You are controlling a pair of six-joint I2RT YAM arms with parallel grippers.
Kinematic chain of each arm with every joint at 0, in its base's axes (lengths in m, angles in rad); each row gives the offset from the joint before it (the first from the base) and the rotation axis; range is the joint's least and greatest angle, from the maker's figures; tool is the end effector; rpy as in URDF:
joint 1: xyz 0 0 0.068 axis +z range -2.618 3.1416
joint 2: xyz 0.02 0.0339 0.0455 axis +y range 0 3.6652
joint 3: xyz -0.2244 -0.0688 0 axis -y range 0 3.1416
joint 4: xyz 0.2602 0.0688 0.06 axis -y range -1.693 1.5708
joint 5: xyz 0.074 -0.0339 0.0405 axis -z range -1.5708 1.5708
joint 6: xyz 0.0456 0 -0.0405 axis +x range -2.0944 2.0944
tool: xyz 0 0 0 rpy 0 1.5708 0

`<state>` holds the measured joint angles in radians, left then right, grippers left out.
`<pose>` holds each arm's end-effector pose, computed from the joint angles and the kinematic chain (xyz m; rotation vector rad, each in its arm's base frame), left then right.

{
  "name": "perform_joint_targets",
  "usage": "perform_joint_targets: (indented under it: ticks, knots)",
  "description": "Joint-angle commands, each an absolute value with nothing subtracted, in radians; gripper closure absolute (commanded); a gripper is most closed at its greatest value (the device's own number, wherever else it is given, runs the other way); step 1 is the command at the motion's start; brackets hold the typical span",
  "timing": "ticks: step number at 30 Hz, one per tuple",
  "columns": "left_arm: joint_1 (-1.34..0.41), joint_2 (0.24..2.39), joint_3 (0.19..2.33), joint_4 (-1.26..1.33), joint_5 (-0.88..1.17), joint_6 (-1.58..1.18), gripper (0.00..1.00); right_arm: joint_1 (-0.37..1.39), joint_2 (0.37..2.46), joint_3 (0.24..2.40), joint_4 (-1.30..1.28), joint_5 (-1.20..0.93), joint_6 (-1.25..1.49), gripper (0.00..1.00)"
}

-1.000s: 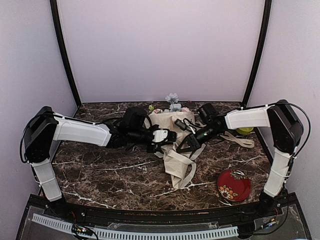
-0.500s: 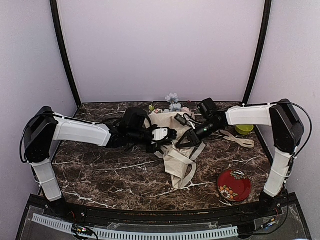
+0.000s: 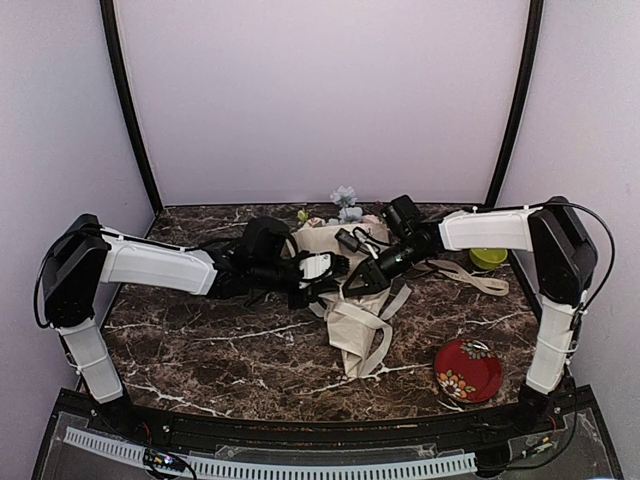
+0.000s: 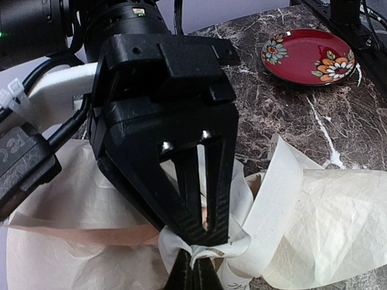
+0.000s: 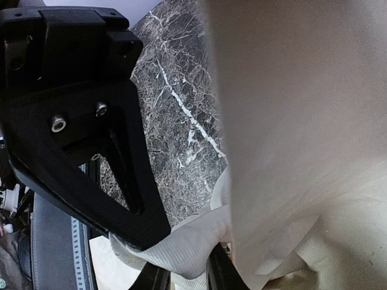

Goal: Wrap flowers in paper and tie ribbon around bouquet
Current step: Cross the half-tied ribbon over the folded bouquet.

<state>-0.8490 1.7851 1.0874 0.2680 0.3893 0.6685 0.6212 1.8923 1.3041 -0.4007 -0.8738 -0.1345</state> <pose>0.2588 -0.3202 0.1632 1.5484 1.2681 -0.5047 0.3028 0.2597 0.1457 -1.2409 2.1835 1.3068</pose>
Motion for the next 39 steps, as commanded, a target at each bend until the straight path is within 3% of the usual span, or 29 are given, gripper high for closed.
perform_joint_targets:
  ticks: [1,11,19,25,28,32,34,39]
  knots:
    - [-0.854,1.741,1.077,0.292,0.412,0.64,1.0,0.636,1.946,1.377,-0.428,-0.917,-0.173,0.78]
    - [-0.854,1.745,1.064,0.329,0.379,0.571,1.0,0.636,1.966,1.378,-0.404,-0.959,-0.177,0.72]
    - [-0.854,1.731,1.076,0.269,0.347,0.555,0.87,0.632,1.982,1.378,-0.476,-1.069,-0.264,0.7]
    - [-0.854,1.729,1.08,0.233,0.349,0.553,0.92,0.634,1.983,1.387,-0.491,-1.093,-0.297,0.7]
    - [-0.854,1.701,1.056,0.231,0.358,0.568,0.82,0.633,1.97,1.369,-0.504,-1.094,-0.313,0.69]
    - [-0.854,1.64,1.0,0.25,0.407,0.621,0.59,0.631,1.978,1.367,-0.508,-1.099,-0.314,0.68]
    - [-0.854,1.622,0.981,0.237,0.446,0.65,0.61,0.63,1.98,1.371,-0.51,-1.101,-0.317,0.68]
    - [-0.854,1.653,1.014,0.149,0.596,0.676,0.85,0.619,1.975,1.373,-0.533,-1.11,-0.339,0.69]
